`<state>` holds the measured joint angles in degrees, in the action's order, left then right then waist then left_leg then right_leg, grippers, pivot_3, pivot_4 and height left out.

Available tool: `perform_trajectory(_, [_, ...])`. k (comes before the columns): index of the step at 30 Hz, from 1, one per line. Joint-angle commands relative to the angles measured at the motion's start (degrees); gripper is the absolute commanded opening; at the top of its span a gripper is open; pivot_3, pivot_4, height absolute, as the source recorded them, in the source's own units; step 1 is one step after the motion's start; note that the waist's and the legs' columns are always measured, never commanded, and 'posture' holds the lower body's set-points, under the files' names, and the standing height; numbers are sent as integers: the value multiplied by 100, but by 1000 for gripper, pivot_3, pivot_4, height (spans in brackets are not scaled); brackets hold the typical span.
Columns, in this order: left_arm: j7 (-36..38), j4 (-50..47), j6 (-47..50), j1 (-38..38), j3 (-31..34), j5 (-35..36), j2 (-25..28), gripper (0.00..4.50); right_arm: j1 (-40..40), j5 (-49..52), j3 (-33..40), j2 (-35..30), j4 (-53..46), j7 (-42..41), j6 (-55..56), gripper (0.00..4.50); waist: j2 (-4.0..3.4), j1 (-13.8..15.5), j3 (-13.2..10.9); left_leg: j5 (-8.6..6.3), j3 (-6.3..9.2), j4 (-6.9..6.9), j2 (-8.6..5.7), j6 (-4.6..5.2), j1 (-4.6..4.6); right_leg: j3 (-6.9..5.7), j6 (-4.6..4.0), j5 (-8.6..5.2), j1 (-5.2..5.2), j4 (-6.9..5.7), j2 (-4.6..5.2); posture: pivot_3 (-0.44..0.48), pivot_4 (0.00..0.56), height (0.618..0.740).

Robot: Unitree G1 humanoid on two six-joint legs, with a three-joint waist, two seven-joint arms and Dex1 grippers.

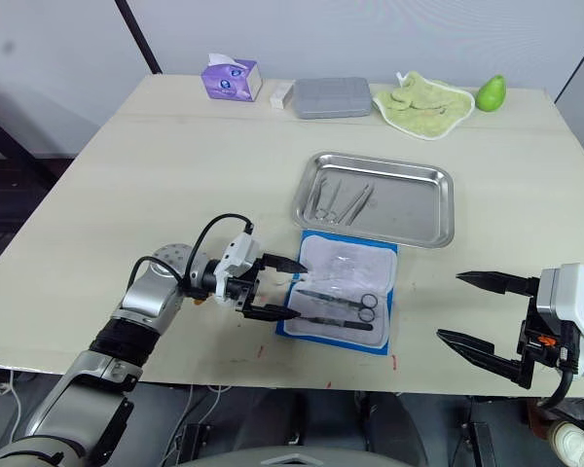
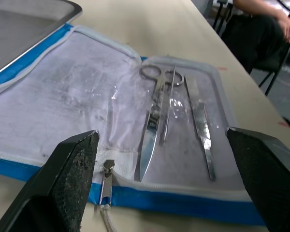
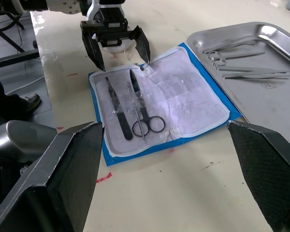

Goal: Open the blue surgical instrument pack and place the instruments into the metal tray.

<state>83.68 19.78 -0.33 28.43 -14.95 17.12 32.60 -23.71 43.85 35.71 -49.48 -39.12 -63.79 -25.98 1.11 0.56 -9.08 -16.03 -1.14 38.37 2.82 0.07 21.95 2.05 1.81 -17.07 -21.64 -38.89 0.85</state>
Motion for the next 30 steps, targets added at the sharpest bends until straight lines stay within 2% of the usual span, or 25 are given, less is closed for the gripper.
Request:
perform_trajectory(1, [-79,534,-290,116,-65,-399,-47,4470,24,23,25,16,-11,-47,110,4500,-2,6,2,0,0,0,-1,0,0,-1,0,0,0,0,0,0,150,740])
perform_trajectory(10, [-174,1557,-1074,462,-316,-1079,-380,4470,53,-10,-7,44,-25,-39,108,4500,-47,22,37,0,-1,1,-7,1,-3,-1,1,0,7,0,1,0,150,740])
perform_trajectory(24, [-45,3004,-1806,735,-451,-1451,-700,4470,191,56,-178,-1,-95,45,11,4500,-138,20,148,0,-1,-2,-10,1,-20,2,2,-1,24,2,-3,0,150,740])
perform_trajectory(27, [-37,3334,-1977,798,-511,-1532,-745,4470,427,79,-496,27,-209,375,-156,4500,-141,20,169,0,1,-3,-10,2,-22,12,2,-1,27,3,-9,0,150,740])
perform_trajectory(30, [6,3435,-2084,859,-524,-1546,-782,4470,794,-406,-1053,88,-332,1016,-223,4500,-139,1,194,0,0,-5,-10,2,-24,16,1,-2,28,3,-11,0,150,740])
